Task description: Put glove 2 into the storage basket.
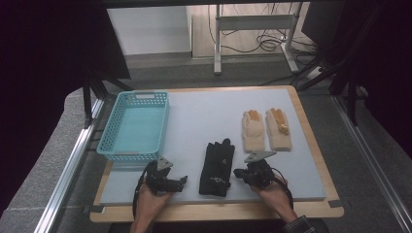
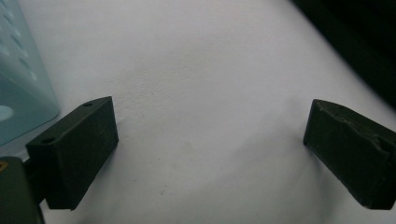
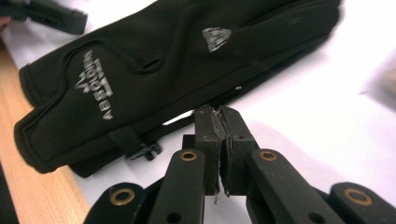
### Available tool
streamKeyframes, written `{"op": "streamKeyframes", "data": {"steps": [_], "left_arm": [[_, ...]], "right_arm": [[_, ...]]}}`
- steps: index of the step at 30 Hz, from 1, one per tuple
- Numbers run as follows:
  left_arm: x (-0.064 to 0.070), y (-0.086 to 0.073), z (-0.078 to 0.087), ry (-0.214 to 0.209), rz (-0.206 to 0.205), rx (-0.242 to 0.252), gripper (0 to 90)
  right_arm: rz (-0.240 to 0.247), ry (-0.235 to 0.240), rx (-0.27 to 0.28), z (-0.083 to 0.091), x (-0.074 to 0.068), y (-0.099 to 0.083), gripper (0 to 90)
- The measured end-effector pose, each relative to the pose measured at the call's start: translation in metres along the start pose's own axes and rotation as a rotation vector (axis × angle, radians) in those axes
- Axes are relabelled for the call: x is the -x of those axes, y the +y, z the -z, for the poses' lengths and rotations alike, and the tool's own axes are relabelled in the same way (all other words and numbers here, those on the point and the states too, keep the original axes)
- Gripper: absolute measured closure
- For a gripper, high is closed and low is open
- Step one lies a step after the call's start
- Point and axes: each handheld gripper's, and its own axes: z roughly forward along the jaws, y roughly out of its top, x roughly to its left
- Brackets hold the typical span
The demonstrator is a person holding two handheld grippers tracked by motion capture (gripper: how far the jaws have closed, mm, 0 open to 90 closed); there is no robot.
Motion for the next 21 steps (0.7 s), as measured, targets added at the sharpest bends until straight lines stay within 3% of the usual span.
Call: {"op": "streamKeyframes", "data": {"steps": [11,15,21], "left_arm": [[-0.014,-0.006,0.007,0.031,-0.009,-0.013,0.9],[-0.019,-0.009,0.009,0.027,0.006,-0.007,1.2],[-0.024,-0.011,0.010,0.009,-0.008,0.004,4.4]], "right_arm": [[0.036,0.031,0.007,-0.029,-0.022,0.010,85.1],[0.042,0.035,0.020,-0.040,-0.027,0.018,84.7],[0.052,0.034,0.027,-0.049,-0.030,0.024,83.6]]}}
